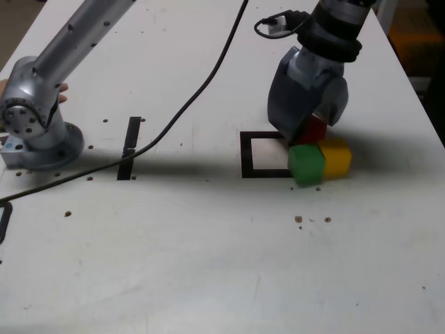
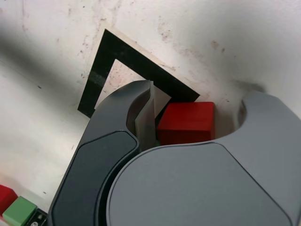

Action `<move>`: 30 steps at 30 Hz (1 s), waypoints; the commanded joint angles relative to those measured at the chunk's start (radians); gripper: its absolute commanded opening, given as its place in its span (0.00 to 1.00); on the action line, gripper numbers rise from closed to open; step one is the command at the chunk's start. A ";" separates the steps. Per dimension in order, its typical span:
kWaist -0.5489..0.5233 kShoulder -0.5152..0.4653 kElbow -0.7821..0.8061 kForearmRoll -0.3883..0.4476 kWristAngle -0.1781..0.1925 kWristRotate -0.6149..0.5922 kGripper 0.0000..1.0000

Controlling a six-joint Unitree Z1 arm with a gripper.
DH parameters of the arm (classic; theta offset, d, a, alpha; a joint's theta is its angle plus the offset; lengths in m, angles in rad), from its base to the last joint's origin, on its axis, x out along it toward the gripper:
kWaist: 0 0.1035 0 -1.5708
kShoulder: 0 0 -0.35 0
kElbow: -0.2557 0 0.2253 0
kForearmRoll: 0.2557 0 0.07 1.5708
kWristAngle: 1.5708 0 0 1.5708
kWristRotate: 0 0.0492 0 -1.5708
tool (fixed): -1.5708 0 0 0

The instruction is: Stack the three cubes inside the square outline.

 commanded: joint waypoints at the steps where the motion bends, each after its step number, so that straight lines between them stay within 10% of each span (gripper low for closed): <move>1: 0.003 0.001 -0.005 -0.010 0.015 0.001 0.50; 8: 0.007 0.000 -0.019 -0.045 0.069 0.011 0.30; 30: -0.010 -0.233 0.067 0.050 0.137 0.162 0.25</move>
